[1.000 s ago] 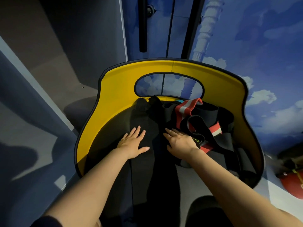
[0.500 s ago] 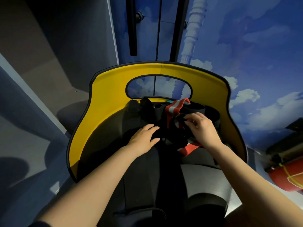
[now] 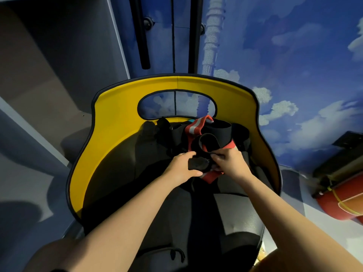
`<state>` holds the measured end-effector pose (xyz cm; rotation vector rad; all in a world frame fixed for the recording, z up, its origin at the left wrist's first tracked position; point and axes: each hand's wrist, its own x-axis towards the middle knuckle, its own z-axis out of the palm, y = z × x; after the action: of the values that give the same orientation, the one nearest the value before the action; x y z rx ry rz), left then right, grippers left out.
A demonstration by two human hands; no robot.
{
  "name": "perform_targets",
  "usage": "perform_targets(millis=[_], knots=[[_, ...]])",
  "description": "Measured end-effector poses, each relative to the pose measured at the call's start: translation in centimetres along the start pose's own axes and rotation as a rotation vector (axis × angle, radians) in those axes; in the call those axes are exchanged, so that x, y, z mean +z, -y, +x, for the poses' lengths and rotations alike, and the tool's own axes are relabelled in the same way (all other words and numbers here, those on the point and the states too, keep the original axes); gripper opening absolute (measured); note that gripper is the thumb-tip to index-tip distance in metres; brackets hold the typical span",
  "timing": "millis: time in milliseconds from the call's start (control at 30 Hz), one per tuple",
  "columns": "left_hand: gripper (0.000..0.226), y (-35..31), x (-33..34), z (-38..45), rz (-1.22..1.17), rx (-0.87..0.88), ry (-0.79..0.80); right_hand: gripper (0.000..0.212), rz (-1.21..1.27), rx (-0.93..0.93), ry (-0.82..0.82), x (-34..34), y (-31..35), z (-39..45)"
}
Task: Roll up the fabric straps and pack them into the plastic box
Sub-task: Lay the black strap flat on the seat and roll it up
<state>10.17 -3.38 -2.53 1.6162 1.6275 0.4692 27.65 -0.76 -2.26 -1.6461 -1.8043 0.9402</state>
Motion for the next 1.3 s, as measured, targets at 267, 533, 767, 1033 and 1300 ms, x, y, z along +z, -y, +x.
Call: perform_targets(millis=[267, 533, 767, 1033, 1300], knots=[[0.096, -0.3, -0.5, 0.0, -0.302, -0.063, -0.053, 0.017, 0.49, 0.131, -0.046, -0.6, 1.5, -0.2], [0.082, -1.6, -1.6, -0.1, -0.444, 0.005, -0.124, 0.027, 0.963, 0.18, 0.014, -0.6, 2.5, -0.3], [0.025, -2.0, -3.2, 0.0, -0.464, 0.064, -0.297, 0.01, 0.844, 0.115, -0.073, -0.7, 2.5, 0.0], [0.032, -2.9, -3.5, 0.4, -0.683, -0.076, -0.251, 0.056, -0.576, -0.937, -0.231, -2.0, 1.6, 0.3], [0.092, -0.3, -2.6, 0.0, -0.506, -0.083, 0.135, 0.033, -0.756, -0.983, -0.102, 0.0, 0.0, 1.3]])
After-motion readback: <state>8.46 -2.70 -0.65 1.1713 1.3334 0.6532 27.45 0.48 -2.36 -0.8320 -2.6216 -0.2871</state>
